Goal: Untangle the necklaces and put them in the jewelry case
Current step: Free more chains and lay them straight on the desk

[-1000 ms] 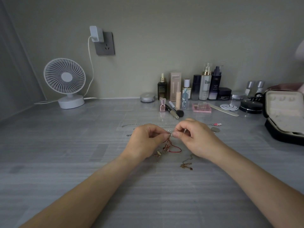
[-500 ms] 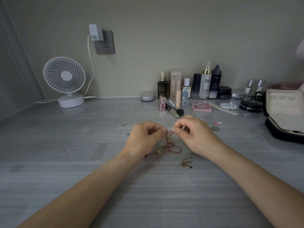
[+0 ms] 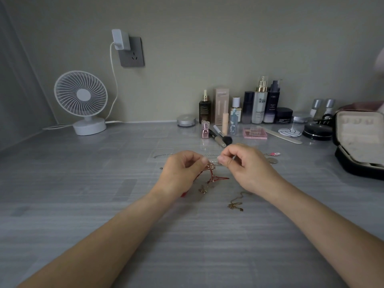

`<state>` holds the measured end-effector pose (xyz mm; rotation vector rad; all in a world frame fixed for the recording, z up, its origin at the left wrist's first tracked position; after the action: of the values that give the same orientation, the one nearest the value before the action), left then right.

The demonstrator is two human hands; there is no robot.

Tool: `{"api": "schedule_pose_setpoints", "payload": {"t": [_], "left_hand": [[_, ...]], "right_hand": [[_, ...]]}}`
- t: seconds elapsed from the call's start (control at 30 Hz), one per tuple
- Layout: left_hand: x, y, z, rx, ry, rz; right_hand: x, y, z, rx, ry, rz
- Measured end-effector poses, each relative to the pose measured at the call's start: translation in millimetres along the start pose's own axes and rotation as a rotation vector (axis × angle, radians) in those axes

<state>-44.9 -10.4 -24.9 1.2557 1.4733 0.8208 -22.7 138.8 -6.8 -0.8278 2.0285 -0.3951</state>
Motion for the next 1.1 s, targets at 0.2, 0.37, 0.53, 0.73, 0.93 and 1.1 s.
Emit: {"api": "schedule_pose_setpoints", "payload": {"t": [0.2, 0.37, 0.53, 0.73, 0.93, 1.1], "left_hand": [[10.9, -2.7, 3.2, 0.016, -0.160, -0.032], [15.8, 5.0, 9.4, 0.055, -0.247, -0.008], [9.5, 6.6, 8.0, 0.003, -0.161, 0.042], [0.0, 10.5, 5.3, 0.011, -0.036, 0.104], [-0.9, 10.7, 5.8, 0.020, -0.032, 0.099], [-0.3, 10.0, 5.7, -0.008, -0.031, 0.118]], "right_hand": [[-0.3, -3.8, -0.2, -0.009, 0.013, -0.132], [-0.5, -3.5, -0.2, -0.016, 0.010, -0.169], [-1.6, -2.1, -0.3, -0.012, 0.019, -0.164], [-1.6, -1.3, -0.1, 0.029, -0.008, -0.130], [1.8, -4.4, 2.3, 0.041, -0.083, -0.223], [3.4, -1.4, 3.5, 0.115, -0.100, -0.288]]}}
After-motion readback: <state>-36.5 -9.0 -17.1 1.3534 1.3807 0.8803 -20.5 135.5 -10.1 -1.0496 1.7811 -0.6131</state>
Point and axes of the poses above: each hand's wrist, its own z-axis away from the middle knuckle, its own x-axis out of the palm, y = z × x, the point moved 4 cm from there along -z, towards the middle knuckle, and after that the axes turned 5 degrees about y, right-handed, at the moved point
